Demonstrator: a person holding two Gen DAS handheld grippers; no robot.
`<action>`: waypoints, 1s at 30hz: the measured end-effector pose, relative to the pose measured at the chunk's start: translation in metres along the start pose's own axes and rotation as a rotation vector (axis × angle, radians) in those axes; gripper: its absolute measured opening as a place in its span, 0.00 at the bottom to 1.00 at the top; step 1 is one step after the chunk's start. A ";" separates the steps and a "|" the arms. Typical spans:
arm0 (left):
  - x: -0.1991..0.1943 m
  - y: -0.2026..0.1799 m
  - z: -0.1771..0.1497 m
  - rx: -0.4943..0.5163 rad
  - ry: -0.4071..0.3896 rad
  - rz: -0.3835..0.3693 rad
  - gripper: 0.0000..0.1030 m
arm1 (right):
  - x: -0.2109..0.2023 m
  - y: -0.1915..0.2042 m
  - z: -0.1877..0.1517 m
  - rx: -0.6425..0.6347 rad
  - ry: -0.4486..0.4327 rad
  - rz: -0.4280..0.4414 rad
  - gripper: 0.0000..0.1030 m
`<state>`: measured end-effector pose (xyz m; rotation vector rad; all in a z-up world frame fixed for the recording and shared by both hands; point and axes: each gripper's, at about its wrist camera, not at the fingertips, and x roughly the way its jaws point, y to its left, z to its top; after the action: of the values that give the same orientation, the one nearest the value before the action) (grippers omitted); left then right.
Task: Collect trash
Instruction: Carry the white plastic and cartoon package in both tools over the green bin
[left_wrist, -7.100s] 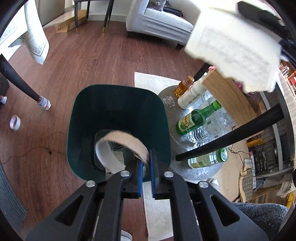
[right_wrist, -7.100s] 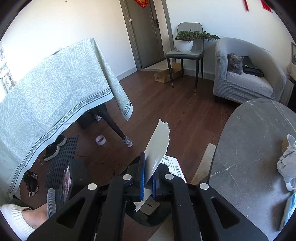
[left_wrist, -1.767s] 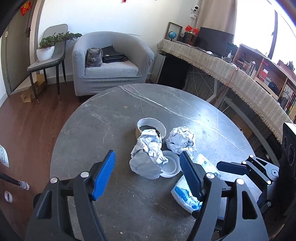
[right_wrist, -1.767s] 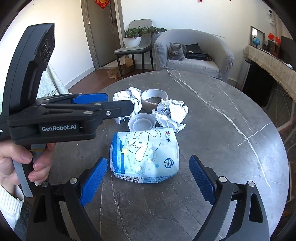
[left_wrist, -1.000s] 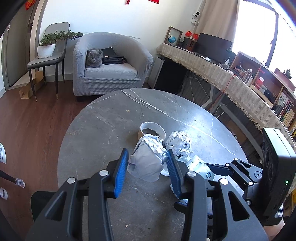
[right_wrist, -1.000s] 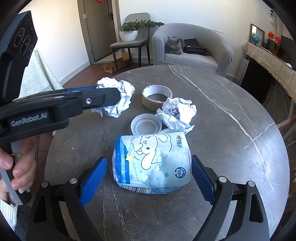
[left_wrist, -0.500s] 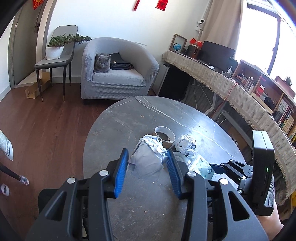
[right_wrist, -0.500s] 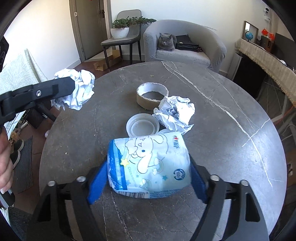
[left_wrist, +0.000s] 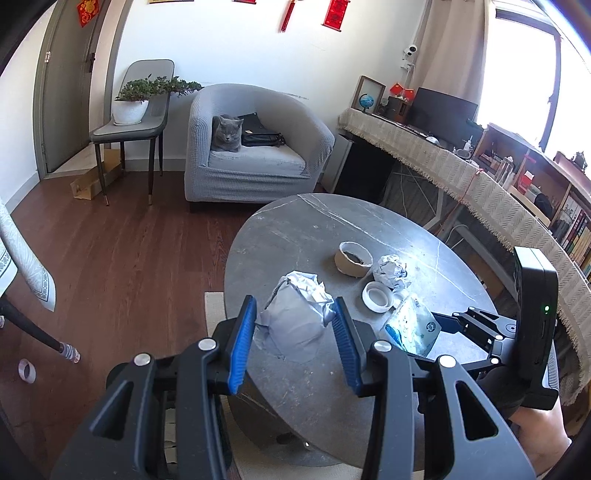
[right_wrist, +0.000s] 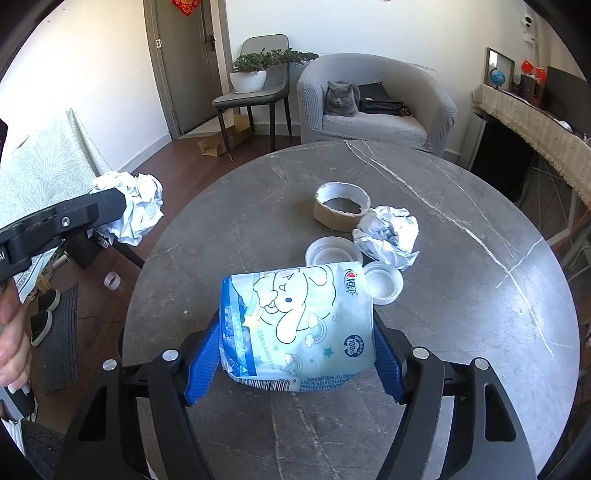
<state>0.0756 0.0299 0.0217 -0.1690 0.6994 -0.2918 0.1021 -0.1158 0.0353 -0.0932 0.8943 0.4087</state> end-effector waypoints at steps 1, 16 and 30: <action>-0.002 0.003 -0.001 -0.003 0.002 0.009 0.43 | 0.000 0.004 0.000 -0.005 0.000 0.006 0.71; -0.026 0.055 -0.010 -0.045 -0.006 0.094 0.43 | 0.011 0.060 0.021 -0.057 -0.021 0.098 0.71; -0.034 0.111 -0.031 -0.078 0.054 0.171 0.43 | 0.025 0.107 0.035 -0.101 -0.042 0.171 0.71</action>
<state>0.0530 0.1443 -0.0089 -0.1750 0.7742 -0.1063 0.1010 -0.0014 0.0479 -0.1009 0.8433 0.6139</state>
